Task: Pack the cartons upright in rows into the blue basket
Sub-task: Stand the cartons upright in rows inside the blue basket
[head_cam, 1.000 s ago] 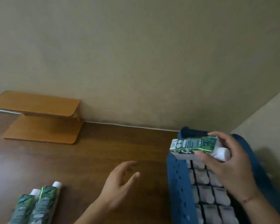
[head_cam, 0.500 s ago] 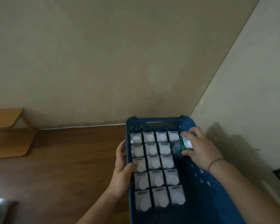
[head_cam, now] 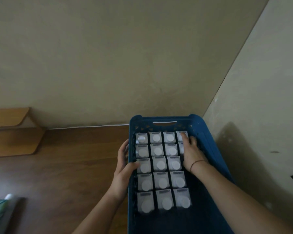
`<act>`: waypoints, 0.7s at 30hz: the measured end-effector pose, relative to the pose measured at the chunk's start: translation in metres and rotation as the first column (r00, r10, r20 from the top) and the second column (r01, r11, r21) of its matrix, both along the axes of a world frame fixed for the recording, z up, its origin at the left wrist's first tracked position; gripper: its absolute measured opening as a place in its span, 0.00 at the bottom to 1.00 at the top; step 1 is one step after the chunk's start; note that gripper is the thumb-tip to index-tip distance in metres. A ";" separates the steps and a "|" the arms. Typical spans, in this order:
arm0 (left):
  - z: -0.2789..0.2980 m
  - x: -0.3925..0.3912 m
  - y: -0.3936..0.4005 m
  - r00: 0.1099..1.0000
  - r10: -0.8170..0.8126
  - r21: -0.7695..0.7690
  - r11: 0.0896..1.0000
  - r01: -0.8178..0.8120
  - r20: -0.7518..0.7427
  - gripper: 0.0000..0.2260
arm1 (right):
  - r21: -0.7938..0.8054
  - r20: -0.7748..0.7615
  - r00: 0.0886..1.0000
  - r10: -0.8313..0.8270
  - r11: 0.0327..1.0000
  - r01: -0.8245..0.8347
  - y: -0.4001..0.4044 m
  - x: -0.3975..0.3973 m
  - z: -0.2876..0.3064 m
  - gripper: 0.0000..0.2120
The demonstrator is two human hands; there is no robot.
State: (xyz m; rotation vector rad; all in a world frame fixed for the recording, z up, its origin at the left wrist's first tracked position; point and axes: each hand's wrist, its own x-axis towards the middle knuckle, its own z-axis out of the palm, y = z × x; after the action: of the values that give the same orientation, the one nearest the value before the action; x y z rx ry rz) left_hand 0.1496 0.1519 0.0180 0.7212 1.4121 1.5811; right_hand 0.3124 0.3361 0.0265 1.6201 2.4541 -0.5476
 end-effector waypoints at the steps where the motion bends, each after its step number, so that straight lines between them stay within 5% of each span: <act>1: 0.000 -0.001 -0.001 1.000 -0.004 -0.009 1.000 0.004 -0.010 0.32 | 0.018 0.055 0.998 0.009 1.000 -0.010 -0.003 -0.005 0.012 0.40; 4: 0.002 -0.006 -0.009 0.997 -0.041 -0.073 0.997 0.036 -0.063 0.32 | 0.206 0.157 0.983 0.100 0.970 -0.131 -0.021 -0.030 0.054 0.27; 8: -0.002 -0.028 -0.037 0.969 -0.089 -0.199 0.979 0.043 -0.230 0.26 | 0.359 -0.082 0.947 0.311 0.896 -0.263 -0.068 -0.086 0.104 0.23; 12: -0.014 -0.082 -0.083 0.877 -0.117 -0.436 0.893 -0.113 -0.466 0.17 | 0.448 -0.008 0.873 0.487 0.783 -0.432 -0.132 -0.155 0.125 0.15; 17: -0.031 -0.156 -0.175 0.681 -0.225 -0.627 0.652 -0.426 -0.697 0.20 | 0.191 0.023 0.727 0.686 0.711 -0.677 -0.209 -0.240 0.093 0.20; 21: -0.040 -0.196 -0.243 0.520 -0.255 -0.572 0.493 -0.656 -0.815 0.21 | -0.165 0.125 0.634 0.764 0.646 -0.745 -0.266 -0.294 0.037 0.28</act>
State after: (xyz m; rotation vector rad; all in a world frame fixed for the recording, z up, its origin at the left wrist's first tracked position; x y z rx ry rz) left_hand -0.0468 -0.0911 -0.0218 0.6469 2.8471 0.3245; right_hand 0.0188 0.0703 0.0634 0.4325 2.5874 -0.3374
